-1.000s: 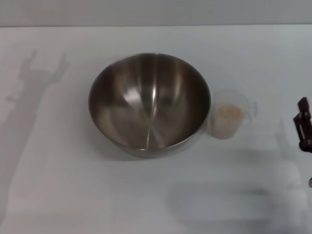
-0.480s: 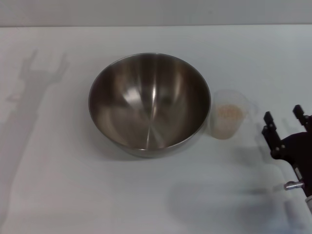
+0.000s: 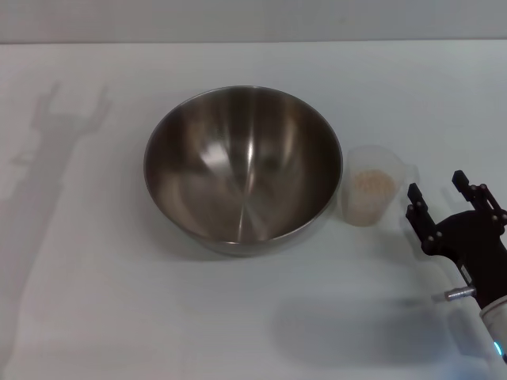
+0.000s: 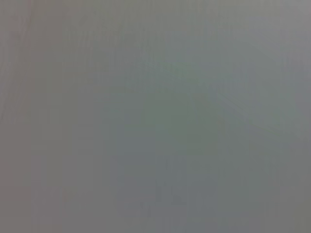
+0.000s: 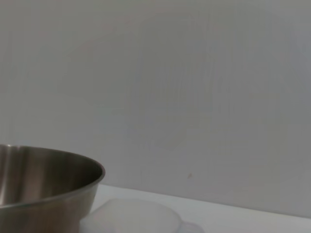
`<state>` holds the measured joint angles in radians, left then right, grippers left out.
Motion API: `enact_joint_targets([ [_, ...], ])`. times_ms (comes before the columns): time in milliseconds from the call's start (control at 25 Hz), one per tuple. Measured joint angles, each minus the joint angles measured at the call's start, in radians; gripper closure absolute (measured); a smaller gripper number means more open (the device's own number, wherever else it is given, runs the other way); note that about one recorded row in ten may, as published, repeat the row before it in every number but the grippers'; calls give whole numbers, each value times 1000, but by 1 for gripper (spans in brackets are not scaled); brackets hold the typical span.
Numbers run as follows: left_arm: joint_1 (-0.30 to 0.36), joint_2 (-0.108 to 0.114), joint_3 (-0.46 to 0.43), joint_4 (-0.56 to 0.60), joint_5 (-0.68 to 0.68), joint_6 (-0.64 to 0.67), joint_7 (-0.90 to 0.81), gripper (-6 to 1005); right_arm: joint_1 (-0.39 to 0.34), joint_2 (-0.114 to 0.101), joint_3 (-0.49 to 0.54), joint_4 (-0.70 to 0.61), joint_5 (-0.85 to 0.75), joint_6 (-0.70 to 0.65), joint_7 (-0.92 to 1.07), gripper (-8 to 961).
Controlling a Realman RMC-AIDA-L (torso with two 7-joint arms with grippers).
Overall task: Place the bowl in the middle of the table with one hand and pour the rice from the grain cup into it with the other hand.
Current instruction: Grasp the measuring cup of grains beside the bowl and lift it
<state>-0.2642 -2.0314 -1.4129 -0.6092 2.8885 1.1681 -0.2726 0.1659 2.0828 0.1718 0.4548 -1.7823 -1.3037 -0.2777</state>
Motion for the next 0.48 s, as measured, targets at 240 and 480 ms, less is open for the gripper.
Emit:
enact_joint_targets([
  [240, 0, -2, -14, 0, -1, -1, 0, 167, 25, 0, 2, -13, 3, 35, 0, 317],
  [480, 0, -4, -19, 3, -2, -1, 8, 167, 41, 0, 9, -22, 3, 42, 6, 329],
])
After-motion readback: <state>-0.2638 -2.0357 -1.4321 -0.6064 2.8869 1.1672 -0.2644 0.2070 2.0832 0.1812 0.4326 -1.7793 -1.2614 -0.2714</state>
